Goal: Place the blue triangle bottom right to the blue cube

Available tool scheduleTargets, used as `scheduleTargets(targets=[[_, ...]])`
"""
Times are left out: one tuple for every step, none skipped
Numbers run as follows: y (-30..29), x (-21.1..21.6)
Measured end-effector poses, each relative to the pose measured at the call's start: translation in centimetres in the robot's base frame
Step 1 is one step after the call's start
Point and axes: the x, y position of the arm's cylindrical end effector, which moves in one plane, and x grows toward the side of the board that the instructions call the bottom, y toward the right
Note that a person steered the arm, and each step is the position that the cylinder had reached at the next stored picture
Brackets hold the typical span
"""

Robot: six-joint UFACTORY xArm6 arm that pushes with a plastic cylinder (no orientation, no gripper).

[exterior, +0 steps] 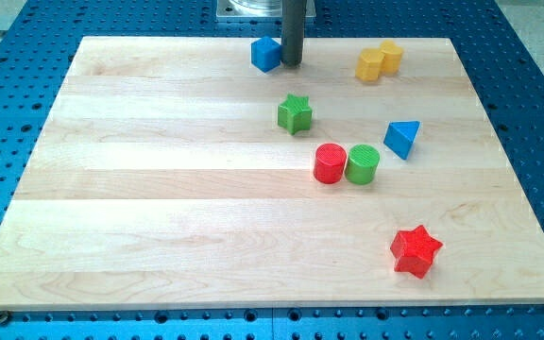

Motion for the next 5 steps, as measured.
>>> scheduleTargets(targets=[[-4.3,0.2],[-4.1,2.9],[-0.5,9.7],[7.0,12.2],[12.1,11.1]])
